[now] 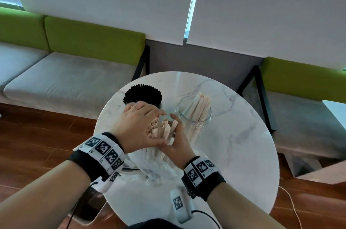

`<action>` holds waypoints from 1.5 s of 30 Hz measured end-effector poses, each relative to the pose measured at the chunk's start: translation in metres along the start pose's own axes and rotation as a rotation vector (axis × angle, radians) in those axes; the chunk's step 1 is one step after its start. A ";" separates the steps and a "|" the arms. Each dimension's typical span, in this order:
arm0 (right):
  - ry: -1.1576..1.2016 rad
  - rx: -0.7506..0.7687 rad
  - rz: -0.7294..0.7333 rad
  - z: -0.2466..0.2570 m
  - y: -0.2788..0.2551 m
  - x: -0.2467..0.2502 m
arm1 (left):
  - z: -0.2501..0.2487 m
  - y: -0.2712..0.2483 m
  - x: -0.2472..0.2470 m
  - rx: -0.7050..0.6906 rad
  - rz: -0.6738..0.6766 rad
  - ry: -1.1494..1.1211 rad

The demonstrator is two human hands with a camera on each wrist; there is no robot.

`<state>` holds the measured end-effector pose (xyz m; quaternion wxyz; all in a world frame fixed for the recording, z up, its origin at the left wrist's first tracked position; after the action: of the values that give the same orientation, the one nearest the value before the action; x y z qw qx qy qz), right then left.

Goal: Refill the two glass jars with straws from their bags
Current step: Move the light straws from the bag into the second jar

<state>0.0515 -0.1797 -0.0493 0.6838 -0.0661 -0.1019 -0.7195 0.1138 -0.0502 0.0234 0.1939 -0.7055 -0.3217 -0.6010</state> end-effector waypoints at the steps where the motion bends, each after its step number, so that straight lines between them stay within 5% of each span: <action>1: 0.021 -0.028 -0.014 -0.003 0.000 -0.001 | 0.002 -0.004 0.002 0.009 -0.017 0.043; 23: 0.036 -0.121 -0.077 0.001 0.015 0.004 | 0.014 -0.007 -0.010 0.030 -0.047 -0.060; 31: 0.073 -0.106 -0.221 0.009 0.002 0.009 | 0.014 -0.010 -0.012 0.036 -0.065 -0.050; 45: 0.288 0.076 -0.316 0.091 0.008 0.083 | 0.002 -0.010 -0.003 0.038 -0.117 0.073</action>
<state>0.0512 -0.2395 0.0587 0.5718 0.0802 -0.0392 -0.8155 0.1077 -0.0424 0.0187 0.1834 -0.6593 -0.3661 -0.6306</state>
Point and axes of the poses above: each hand's wrist, its own y-axis towards the middle knuckle, its own x-axis out of the back of the hand, z = x × y, the point moved 4 cm from there along y, towards the middle knuckle, and after that the axes turned 4 degrees about z, right-handed, at the moved point
